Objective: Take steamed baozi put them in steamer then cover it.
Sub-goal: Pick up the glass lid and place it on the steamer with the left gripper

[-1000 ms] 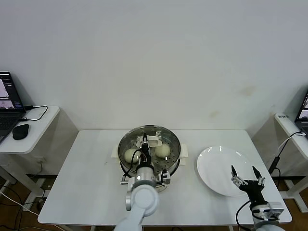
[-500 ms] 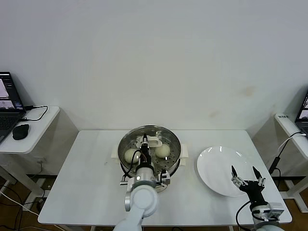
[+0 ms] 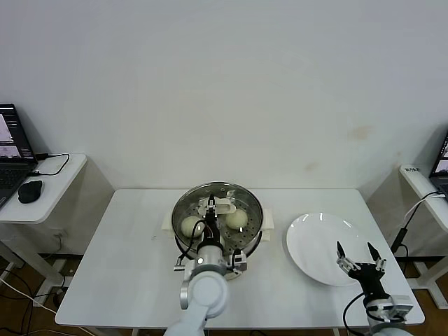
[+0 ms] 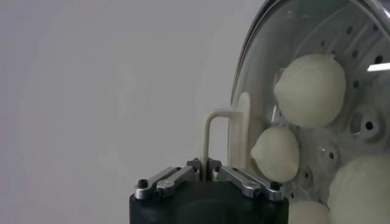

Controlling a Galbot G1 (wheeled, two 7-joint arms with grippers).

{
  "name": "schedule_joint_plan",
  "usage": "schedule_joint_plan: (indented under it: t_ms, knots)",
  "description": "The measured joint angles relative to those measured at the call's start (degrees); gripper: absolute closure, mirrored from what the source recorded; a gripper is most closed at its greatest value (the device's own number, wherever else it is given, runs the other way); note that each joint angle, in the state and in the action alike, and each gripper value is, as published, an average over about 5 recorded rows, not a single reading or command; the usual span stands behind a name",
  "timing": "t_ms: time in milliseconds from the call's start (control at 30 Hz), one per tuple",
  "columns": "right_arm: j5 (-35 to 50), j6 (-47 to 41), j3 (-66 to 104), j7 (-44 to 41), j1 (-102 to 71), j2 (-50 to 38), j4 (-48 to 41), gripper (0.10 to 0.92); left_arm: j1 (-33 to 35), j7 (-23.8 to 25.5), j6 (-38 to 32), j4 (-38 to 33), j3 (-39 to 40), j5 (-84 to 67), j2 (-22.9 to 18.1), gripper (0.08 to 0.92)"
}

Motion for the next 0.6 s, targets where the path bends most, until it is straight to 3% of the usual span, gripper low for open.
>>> schedule_joint_plan:
  t_ms: [467,600]
  knots:
    - [-0.1,0.01,0.01,0.0,-0.16,0.03,-0.14,0.203,1.65,1.76,0.24,-4.88,1.33,-0.88,1.64,0.256]
    - [-0.04,-0.18,-0.02,0.05,-0.43,-0.18,-0.03,0.202,2.67,2.7,0.36,-7.06,1.34,-1.74,2.24,0.187]
